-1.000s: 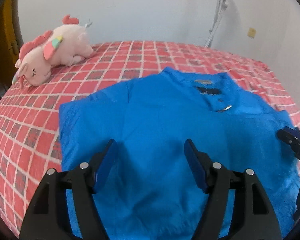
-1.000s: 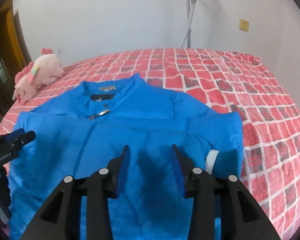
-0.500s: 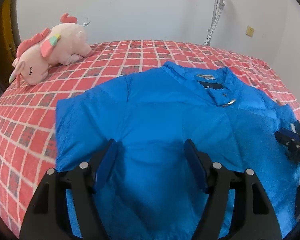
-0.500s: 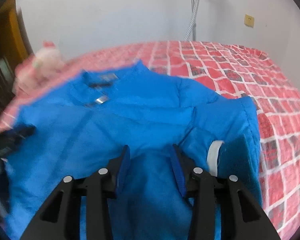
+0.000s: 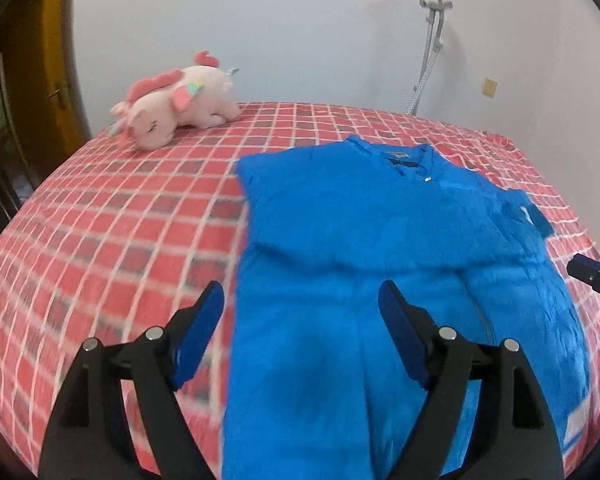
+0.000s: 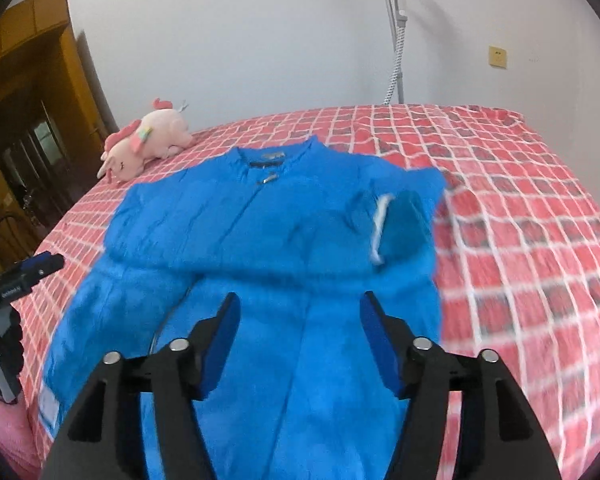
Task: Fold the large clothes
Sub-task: 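Move both tools to the white hem and grasp it with the right tool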
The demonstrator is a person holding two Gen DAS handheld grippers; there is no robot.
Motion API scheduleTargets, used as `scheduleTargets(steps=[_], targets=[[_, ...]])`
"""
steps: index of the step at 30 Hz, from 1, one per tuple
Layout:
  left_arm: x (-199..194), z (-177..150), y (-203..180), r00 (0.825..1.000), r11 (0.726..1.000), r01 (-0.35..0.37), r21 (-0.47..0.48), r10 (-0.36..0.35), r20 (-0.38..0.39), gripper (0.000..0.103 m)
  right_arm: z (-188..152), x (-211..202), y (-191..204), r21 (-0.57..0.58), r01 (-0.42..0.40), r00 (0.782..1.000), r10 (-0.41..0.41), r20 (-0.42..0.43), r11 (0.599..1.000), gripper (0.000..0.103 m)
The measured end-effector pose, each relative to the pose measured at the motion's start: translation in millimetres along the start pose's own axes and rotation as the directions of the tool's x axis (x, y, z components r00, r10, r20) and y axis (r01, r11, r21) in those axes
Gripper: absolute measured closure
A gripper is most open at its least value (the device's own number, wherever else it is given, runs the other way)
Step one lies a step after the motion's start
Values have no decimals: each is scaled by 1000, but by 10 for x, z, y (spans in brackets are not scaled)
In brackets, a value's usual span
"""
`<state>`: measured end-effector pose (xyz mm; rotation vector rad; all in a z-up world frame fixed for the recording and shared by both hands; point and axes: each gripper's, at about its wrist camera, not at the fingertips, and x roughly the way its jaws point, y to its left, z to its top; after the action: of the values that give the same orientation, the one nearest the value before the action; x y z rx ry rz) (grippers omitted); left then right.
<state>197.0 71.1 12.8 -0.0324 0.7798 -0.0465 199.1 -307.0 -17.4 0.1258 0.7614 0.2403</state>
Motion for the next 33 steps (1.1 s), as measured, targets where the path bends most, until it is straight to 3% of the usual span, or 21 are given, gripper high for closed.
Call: scheduleTargets(steps=[3, 10, 17, 24, 33], targets=[[-245, -307, 142, 999, 999, -41, -11, 41, -8, 20, -300, -287, 21, -29, 38, 999, -37, 30, 999, 26], [-670, -962, 428, 998, 996, -56, -74, 53, -32, 20, -963, -738, 66, -49, 39, 999, -38, 23, 998, 26], [-977, -1514, 519, 995, 993, -62, -102, 53, -85, 19, -1464, -1048, -50, 42, 7, 1000, -6, -10, 999, 26], [-975, -1829, 538, 982, 986, 36, -163, -65, -176, 19, -1793, -1108, -181, 124, -3, 997, 13, -78, 992, 27], [-783, -1857, 449, 969, 981, 84, -176, -121, -213, 19, -1946, -1023, -294, 209, -58, 987, 88, -135, 976, 34]])
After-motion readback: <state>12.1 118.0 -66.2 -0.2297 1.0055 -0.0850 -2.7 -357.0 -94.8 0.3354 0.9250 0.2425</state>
